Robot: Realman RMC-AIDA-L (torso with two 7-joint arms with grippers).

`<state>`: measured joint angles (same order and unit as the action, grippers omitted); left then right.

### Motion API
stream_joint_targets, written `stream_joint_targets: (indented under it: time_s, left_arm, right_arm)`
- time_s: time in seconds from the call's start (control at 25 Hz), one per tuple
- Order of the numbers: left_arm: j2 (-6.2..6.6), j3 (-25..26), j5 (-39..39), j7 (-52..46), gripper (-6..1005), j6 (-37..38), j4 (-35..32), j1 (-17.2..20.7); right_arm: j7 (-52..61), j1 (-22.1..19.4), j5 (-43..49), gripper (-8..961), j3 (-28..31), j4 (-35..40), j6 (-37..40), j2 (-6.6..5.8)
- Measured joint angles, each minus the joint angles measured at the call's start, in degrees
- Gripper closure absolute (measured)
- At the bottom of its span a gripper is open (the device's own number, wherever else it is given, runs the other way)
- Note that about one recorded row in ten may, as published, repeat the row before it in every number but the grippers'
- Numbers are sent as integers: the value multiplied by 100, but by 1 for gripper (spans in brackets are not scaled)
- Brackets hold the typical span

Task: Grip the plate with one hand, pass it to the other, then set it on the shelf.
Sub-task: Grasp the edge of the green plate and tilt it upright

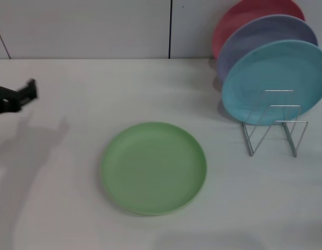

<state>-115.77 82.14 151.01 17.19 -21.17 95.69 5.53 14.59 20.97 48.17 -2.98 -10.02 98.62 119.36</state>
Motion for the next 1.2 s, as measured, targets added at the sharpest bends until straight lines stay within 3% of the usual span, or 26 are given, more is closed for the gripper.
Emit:
stream_joint_targets:
  time_s: [0.12, 0.24, 0.32, 0.52, 1.2]
  left_arm:
    - [-240, 340, -41, 163, 130, -1687, 576, -205]
    - [-242, 358, -62, 100, 131, -1996, 617, -301]
    - [-243, 321, -84, -226, 131, -2783, 527, -697]
    - [-264, 129, -72, -313, 131, -2974, 78, -1020]
    - [-270, -280, -53, -655, 132, -3362, -299, -1195]
  right_arm:
    - [0, 51, 0, 128, 0, 28, -34, -7]
    - [0, 92, 0, 128, 0, 48, -67, -12]
    - [0, 137, 0, 129, 0, 68, -133, -12]
    - [0, 177, -1, 129, 0, 147, -318, -11]
    - [0, 213, 23, 128, 0, 167, -407, -10]
